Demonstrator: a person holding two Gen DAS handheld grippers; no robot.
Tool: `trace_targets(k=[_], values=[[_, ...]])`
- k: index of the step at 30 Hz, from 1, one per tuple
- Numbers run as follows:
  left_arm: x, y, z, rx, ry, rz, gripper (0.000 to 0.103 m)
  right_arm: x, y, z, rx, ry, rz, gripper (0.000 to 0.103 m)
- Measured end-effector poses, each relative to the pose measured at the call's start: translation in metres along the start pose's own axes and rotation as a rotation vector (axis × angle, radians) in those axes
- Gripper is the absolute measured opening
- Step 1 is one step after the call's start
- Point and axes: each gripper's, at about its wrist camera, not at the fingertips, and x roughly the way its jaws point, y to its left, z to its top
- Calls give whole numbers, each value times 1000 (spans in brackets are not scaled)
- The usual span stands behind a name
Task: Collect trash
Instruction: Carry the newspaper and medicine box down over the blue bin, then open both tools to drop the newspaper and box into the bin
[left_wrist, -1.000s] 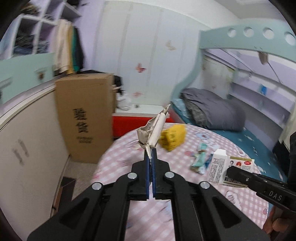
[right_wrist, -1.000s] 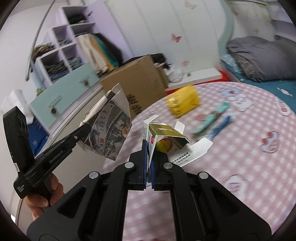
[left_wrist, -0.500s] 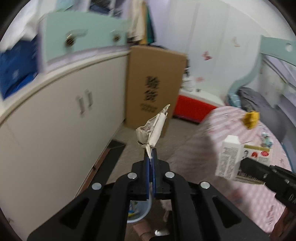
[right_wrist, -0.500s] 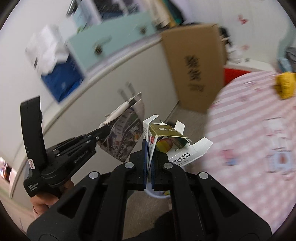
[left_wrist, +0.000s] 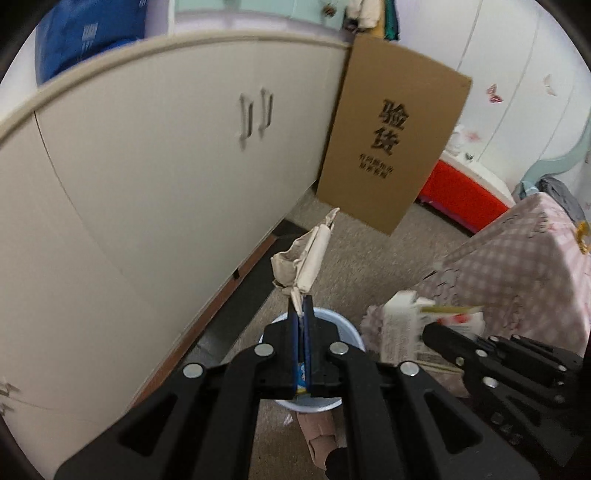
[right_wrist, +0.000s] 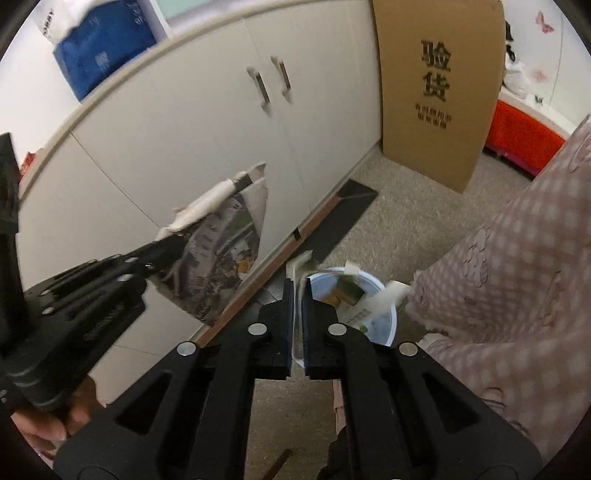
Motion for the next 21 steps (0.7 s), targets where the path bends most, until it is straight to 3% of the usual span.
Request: trace_targets(k=[1, 2, 9, 16, 21], values=[[5, 1, -2, 1, 10, 6, 2, 4, -5, -3, 11, 7, -1, 38], [8, 1, -4, 1, 18, 7, 2, 8, -8, -6, 19, -1, -19, 58], [30, -2, -14, 1, 67, 3, 2, 16, -29, -25, 94, -18, -17, 59], [41, -13, -19, 17, 94, -2, 2, -6, -51, -36, 224, -160, -101, 71], [45, -21, -19, 25, 104, -8, 3, -15, -50, -39, 216, -206, -159, 75]])
